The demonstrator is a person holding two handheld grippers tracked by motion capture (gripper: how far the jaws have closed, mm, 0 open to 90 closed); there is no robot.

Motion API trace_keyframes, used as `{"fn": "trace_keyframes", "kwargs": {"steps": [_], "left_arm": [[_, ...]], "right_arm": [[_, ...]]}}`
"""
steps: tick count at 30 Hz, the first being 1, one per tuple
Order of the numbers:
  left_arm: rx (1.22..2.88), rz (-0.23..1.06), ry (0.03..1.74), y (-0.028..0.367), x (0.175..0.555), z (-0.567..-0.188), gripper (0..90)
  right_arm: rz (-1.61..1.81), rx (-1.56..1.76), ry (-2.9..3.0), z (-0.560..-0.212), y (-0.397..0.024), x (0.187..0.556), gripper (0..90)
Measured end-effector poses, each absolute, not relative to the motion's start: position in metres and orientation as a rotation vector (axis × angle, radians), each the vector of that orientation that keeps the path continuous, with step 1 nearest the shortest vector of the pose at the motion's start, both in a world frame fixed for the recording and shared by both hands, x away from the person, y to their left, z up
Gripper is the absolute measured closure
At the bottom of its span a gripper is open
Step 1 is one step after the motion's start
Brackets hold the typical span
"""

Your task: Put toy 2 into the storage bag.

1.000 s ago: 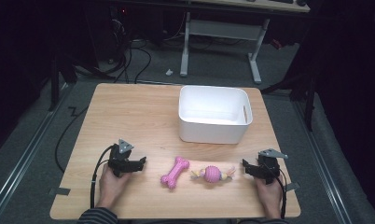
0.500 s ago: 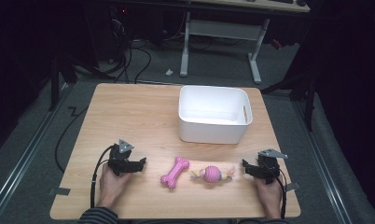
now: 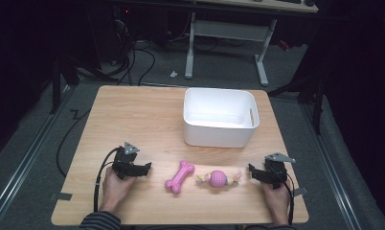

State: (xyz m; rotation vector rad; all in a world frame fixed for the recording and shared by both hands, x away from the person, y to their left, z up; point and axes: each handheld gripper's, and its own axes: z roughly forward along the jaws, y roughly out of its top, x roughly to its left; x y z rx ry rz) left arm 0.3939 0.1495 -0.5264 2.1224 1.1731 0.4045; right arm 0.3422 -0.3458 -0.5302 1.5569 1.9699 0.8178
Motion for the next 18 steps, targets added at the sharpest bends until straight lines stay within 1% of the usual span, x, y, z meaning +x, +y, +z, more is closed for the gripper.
{"fn": "trace_keyframes", "kwargs": {"steps": [10, 15, 18], "left_arm": [[2.074, 0.361, 1.142, 0.148, 0.386, -0.515, 18.8], [2.065, 0.363, 1.108, 0.145, 0.379, -0.506, 18.9], [2.072, 0.334, 1.100, 0.143, 0.376, -0.501, 19.5]], "right_arm": [[0.818, 1.557, 1.970, -0.530, -0.346, 0.342, 25.6], [0.817, 1.557, 1.970, -0.530, -0.346, 0.342, 25.6], [0.818, 1.556, 1.970, -0.530, -0.346, 0.342, 25.6]]}}
